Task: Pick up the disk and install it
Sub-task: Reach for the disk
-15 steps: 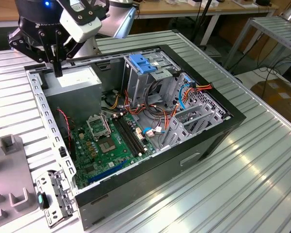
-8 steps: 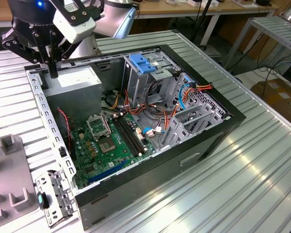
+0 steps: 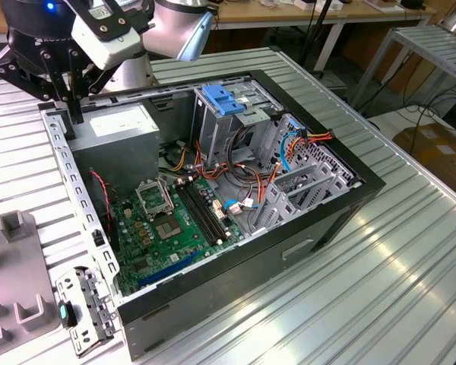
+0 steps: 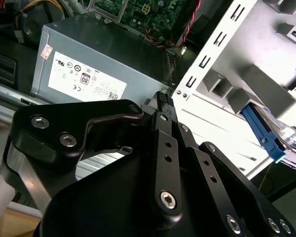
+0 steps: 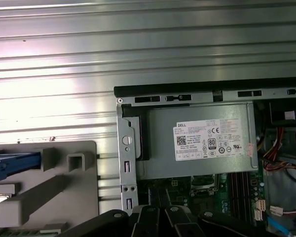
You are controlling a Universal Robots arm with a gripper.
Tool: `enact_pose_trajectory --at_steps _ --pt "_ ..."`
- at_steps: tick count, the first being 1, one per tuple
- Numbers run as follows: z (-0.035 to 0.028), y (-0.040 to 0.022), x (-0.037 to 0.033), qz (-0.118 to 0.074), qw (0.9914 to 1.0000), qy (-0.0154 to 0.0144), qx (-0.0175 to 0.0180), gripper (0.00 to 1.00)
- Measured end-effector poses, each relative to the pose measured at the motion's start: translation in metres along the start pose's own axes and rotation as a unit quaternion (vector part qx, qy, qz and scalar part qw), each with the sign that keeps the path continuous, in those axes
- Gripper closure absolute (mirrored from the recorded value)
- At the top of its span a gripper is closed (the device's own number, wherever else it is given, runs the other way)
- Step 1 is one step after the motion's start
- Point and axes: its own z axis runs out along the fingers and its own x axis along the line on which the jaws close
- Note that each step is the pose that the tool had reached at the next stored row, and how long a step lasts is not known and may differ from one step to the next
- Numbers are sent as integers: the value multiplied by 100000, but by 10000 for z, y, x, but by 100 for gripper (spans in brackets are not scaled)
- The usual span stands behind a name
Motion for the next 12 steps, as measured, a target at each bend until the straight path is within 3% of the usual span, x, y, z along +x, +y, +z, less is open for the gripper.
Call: enact_pose_trajectory --at_steps 6,9,12 --pt "-3 -8 102 -5 100000 -1 0 89" --pt "-6 -18 233 -1 100000 0 -2 89" --pt "-7 -22 284 -5 100000 7 0 89"
